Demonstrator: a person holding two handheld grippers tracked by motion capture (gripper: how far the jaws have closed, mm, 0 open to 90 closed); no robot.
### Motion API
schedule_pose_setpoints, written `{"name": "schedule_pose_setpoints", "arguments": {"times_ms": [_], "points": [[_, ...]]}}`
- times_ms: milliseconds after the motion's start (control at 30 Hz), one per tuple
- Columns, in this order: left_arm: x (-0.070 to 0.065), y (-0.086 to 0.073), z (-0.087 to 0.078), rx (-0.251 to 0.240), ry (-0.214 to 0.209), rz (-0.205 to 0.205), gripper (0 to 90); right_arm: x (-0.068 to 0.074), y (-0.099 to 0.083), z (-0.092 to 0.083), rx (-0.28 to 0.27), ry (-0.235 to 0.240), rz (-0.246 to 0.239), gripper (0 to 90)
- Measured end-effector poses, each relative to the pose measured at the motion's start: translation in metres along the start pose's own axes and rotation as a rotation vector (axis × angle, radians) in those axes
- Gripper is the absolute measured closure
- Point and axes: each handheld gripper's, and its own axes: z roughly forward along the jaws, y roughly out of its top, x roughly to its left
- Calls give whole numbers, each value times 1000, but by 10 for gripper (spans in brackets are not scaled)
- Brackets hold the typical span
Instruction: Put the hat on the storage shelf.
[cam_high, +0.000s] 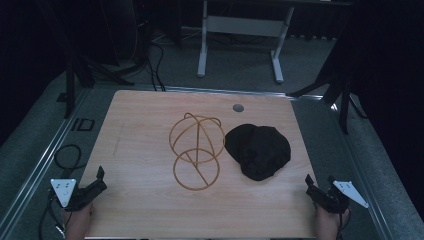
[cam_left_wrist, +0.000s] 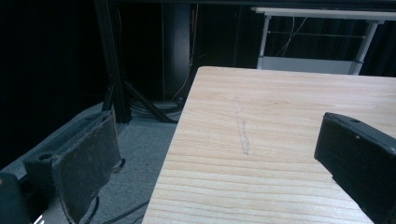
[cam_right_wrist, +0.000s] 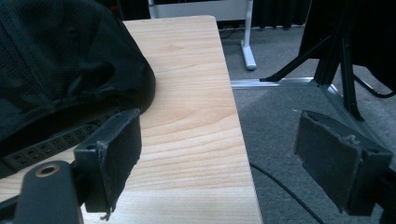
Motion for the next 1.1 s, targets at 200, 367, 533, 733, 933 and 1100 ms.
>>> {"name": "schedule_pose_setpoints", "arguments": {"times_ms": [200,367,533,733,933,1100], "points": [[0,0,0,2,2,0,6,-4,0,1,-2,55,9,131],[0,0,0,2,0,-1,6,-3,1,3,19,79,-18,128],[0,0,0,2,0,-1,6,-3,11,3,19,134,-24,133],[0,0,0,3,-8,0,6,8,25,4,73,234,-97,140],[0,0,0,0,-10,-3,6,22,45,10,108,335,-170,131],[0,0,0,1,-18,-2,6,28,60,12,118,398,-215,128]]}}
